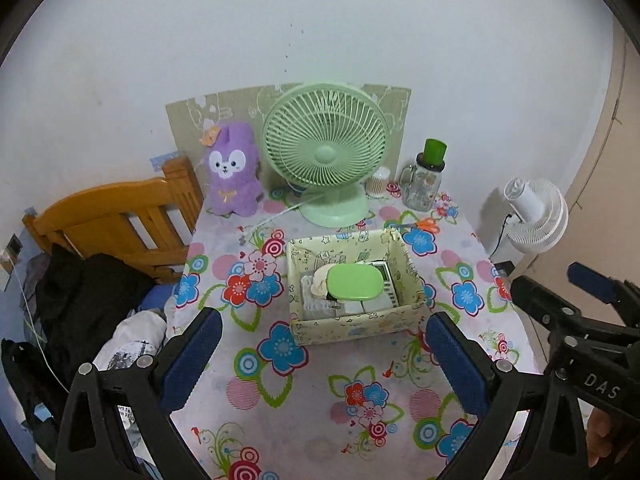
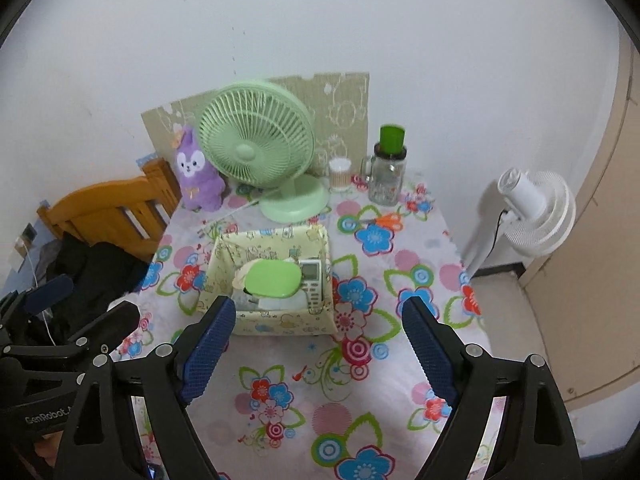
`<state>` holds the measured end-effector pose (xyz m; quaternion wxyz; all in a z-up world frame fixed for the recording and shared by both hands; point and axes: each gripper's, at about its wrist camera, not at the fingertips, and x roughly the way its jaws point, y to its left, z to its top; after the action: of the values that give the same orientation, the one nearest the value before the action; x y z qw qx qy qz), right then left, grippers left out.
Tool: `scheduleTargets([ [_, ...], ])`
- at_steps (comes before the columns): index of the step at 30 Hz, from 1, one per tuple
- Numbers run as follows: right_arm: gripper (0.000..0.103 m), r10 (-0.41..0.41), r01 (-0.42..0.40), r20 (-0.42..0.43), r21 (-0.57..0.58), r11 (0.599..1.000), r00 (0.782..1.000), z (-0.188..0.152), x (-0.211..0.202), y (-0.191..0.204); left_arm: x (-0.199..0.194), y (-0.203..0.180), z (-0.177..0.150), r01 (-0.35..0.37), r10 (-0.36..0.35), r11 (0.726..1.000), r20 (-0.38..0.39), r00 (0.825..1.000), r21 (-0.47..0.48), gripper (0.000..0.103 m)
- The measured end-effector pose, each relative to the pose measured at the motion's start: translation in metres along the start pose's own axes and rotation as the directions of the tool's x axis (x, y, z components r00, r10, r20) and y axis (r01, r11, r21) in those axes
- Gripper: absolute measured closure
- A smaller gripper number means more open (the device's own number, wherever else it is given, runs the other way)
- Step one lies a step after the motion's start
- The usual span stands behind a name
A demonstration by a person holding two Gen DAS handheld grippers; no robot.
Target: Organize rigid objects
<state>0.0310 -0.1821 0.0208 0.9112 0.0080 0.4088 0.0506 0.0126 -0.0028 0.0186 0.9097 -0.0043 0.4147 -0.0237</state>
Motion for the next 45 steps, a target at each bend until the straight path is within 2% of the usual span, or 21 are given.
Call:
scheduleTargets([
  [6, 0.009, -0.007, 0.008, 0.062, -0.012, 1.0, 0.998, -0.001, -0.029, -0.001, -0.023, -0.001, -0.003, -0.005, 0.006, 1.0, 0.033, 0.999, -0.024, 0.0],
  [14, 0.007, -0.006, 0.007, 0.104, -0.01, 1.0, 0.995, -0.004, -0.044, -0.006, -0.034, -0.008, -0.008, -0.016, 0.017, 1.0, 0.047, 0.999, -0.024, 0.0],
  [22, 0.007, 0.001, -0.002, 0.124, 0.001, 1.0, 0.992, -0.005, -0.05, -0.007, -0.045, -0.01, -0.01, -0.018, 0.02, 0.999, 0.086, 0.996, -0.026, 0.0],
  [45, 0.007, 0.015, -0.015, 0.131, 0.002, 1.0, 0.991, -0.006, -0.053, -0.005, -0.05, -0.007, -0.009, -0.04, 0.043, 0.999, 0.09, 0.995, -0.033, 0.0],
])
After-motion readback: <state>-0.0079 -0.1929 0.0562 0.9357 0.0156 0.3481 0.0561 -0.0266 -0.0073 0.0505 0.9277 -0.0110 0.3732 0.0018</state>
